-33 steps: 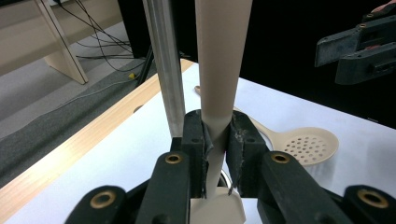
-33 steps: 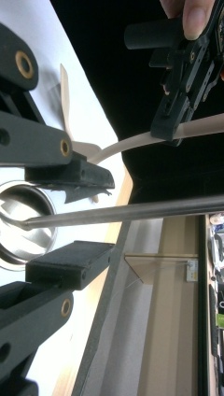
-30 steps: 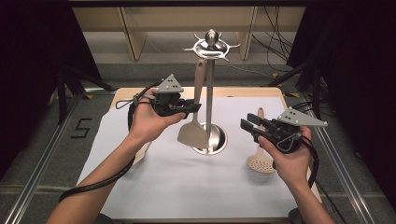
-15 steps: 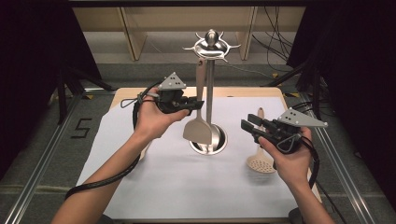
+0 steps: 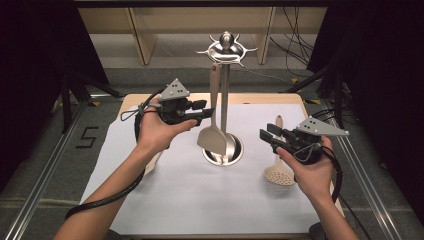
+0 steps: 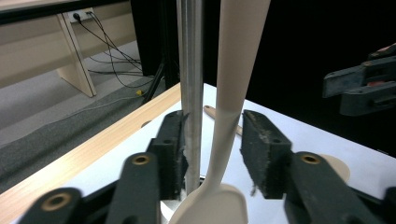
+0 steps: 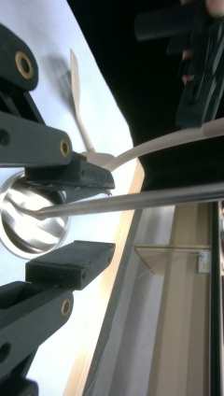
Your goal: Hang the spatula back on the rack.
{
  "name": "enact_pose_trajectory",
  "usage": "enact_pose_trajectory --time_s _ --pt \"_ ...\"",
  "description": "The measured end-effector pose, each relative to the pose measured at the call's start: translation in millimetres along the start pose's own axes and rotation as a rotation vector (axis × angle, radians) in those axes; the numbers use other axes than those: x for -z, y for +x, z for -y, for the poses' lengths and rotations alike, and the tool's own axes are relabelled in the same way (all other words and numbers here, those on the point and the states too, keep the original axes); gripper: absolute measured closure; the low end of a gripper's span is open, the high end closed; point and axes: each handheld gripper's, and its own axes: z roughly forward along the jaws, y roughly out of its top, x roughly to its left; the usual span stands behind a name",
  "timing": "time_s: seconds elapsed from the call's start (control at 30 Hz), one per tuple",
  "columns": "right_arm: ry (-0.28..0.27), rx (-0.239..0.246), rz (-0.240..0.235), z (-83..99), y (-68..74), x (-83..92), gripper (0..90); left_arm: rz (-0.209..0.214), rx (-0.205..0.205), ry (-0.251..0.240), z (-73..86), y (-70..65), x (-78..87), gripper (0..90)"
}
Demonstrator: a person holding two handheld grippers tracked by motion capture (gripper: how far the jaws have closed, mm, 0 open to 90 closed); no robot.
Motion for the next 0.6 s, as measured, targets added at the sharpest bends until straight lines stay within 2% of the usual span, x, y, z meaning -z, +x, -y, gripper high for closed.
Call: enact_pose_trajectory --time_s 0.03,0.07,0.13,0.2,0.33,0.37,0.43,0.47,0.5,0.53,0.57,0.6 --pt "0.008 -0.012 0.003 0.2 0.4 -0.3 63.0 -0.002 -0.006 0.001 0.9 -0.7 1.8 55.8" --pt "0.003 -0.005 -0.002 0.5 -0.8 -1.6 62.7 0.000 -0.008 -0.002 2.2 -1.8 3.1 53.6" --pt "0.007 0.015 0.029 0.4 -1.2 -2.1 62.3 -0.009 -0.018 -0.004 5.2 -5.1 5.9 48.4" --pt "0.020 0.008 0.033 0.9 0.0 -3.2 62.5 -0.009 -0.021 -0.012 7.5 -7.1 8.0 45.6" --pt "0.034 0.052 0.064 2.7 -0.2 -3.2 63.2 -0.003 -0.012 -0.037 13.1 -9.1 12.8 44.0" --pt "0.042 0.048 0.071 3.7 0.5 -1.8 64.9 -0.002 -0.015 -0.043 13.8 -9.2 13.7 44.8" --pt "0.043 0.073 0.068 4.4 -1.1 -1.1 67.2 -0.004 -0.009 -0.060 15.6 -9.7 16.0 45.0" --pt "0.032 0.109 0.077 5.5 -2.3 -1.6 68.6 -0.002 -0.003 -0.066 16.5 -9.4 16.9 45.1" --pt "0.047 0.132 0.067 5.5 -3.6 -1.2 70.3 0.000 0.003 -0.069 17.2 -9.0 17.6 44.8" --pt "0.045 0.136 0.056 6.2 -4.4 -1.6 72.5 -0.003 0.009 -0.075 17.6 -8.8 18.1 44.7" --pt "0.063 0.115 0.064 7.0 -2.7 -0.4 73.7 -0.007 0.007 -0.079 17.4 -8.2 18.8 44.7" --pt "0.052 0.110 0.070 7.8 -2.4 -1.5 74.5 -0.011 0.006 -0.082 16.7 -7.8 19.7 44.9"
